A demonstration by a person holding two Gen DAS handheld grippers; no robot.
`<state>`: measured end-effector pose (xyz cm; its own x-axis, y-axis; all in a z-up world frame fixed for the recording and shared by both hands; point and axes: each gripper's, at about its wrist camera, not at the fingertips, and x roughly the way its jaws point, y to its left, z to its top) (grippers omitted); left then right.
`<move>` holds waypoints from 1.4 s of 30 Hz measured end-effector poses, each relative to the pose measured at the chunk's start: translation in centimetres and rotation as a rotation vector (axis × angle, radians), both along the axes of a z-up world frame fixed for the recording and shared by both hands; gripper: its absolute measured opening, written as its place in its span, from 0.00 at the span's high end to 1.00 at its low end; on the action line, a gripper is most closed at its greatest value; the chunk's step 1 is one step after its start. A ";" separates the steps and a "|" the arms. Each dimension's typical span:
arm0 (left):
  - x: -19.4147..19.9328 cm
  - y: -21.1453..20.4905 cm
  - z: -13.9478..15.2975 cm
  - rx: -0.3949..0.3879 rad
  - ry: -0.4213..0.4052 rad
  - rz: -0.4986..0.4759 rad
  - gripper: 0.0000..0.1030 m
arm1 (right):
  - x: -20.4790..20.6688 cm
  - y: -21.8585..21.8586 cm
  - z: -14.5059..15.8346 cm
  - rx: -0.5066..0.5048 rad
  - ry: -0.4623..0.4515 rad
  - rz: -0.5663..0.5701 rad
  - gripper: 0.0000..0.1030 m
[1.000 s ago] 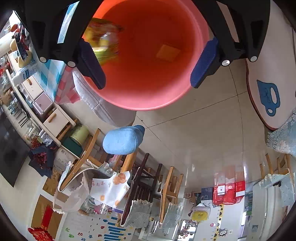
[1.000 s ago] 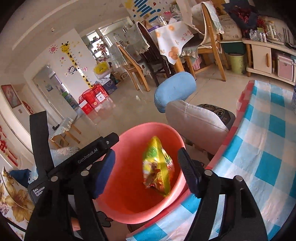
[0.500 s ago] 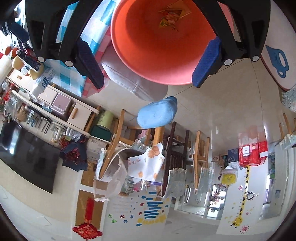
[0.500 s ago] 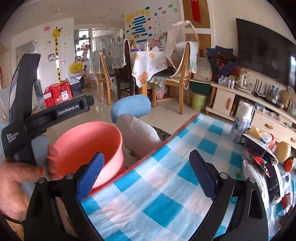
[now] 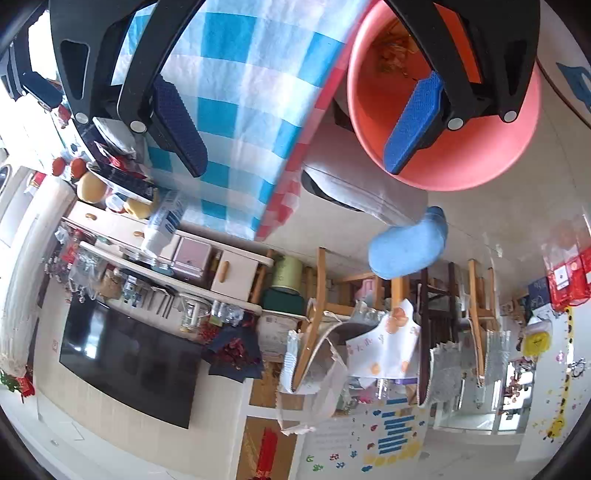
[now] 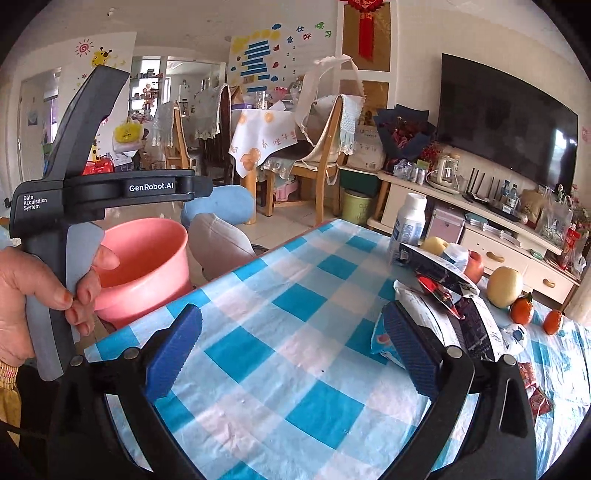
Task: Collect trash
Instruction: 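Bring both tools back over the table, then push left gripper into pile toward red Tuck pack while right approaches red candy bag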
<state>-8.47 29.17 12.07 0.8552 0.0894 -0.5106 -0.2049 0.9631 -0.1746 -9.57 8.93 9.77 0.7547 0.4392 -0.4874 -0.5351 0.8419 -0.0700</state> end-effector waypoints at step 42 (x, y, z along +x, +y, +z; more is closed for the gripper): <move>6.3 -18.9 -1.7 -0.074 0.150 -0.355 0.08 | 1.9 -22.3 -1.8 0.168 0.218 -0.294 0.04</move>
